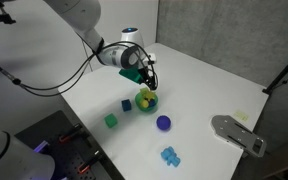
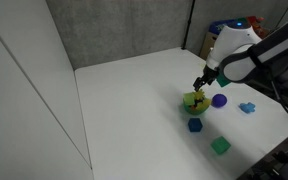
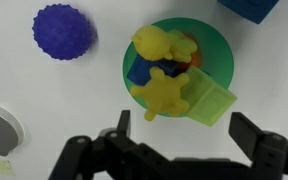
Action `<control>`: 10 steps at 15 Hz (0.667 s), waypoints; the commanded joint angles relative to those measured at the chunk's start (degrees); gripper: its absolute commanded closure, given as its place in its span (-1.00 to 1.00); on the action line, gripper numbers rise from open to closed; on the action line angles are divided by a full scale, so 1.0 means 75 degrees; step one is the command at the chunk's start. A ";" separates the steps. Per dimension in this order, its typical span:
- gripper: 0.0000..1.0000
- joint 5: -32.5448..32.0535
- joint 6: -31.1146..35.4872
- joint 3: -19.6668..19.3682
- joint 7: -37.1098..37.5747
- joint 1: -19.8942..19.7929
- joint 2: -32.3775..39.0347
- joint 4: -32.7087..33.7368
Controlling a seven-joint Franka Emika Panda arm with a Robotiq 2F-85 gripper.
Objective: Put the round yellow toy in the bowl
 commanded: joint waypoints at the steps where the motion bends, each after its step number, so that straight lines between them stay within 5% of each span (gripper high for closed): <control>1: -1.00 -0.0017 -0.0306 0.0095 -0.0170 -0.0152 -0.1042 -0.0626; 10: -1.00 0.0481 -0.2296 0.0427 -0.0581 -0.0942 -0.2886 -0.1025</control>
